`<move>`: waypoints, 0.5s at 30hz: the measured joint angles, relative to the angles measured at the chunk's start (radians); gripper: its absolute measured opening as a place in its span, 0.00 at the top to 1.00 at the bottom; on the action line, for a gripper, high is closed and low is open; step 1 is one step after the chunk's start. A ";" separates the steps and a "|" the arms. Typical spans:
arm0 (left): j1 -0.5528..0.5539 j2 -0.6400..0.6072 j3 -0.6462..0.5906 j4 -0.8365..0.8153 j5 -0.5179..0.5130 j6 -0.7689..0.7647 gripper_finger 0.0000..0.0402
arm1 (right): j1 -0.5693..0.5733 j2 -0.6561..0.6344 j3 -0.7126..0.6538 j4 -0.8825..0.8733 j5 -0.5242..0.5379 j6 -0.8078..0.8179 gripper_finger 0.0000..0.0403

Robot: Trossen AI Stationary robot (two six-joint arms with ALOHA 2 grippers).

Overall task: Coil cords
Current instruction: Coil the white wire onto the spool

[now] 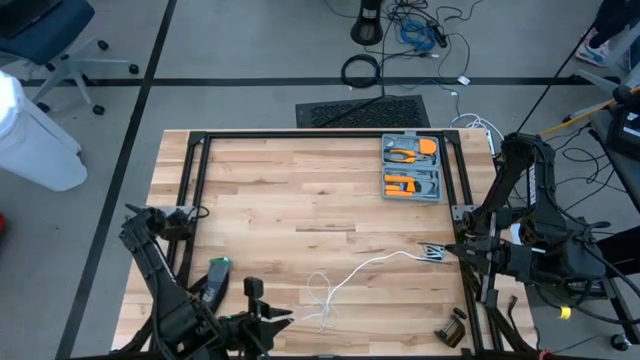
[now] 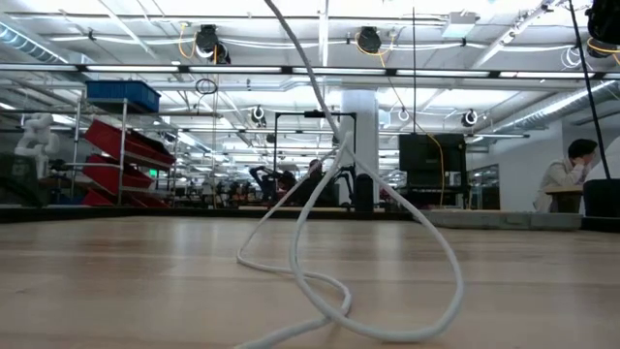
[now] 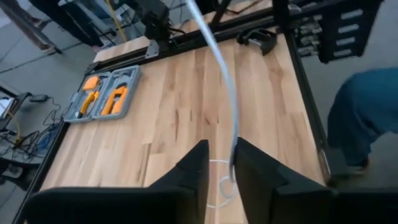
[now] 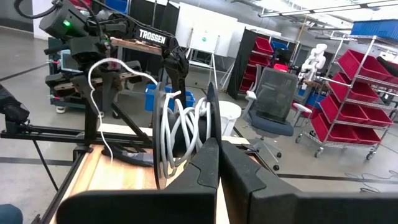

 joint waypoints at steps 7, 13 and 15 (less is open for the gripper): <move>0.007 0.000 0.000 0.008 0.013 -0.030 0.67 | 0.000 0.000 0.000 -0.002 0.000 0.002 1.00; 0.009 0.000 0.000 0.007 -0.013 -0.046 0.61 | 0.000 0.000 0.000 -0.004 -0.004 0.006 1.00; 0.022 0.000 0.000 0.011 -0.092 -0.043 0.61 | 0.000 0.000 0.000 -0.006 -0.006 0.012 1.00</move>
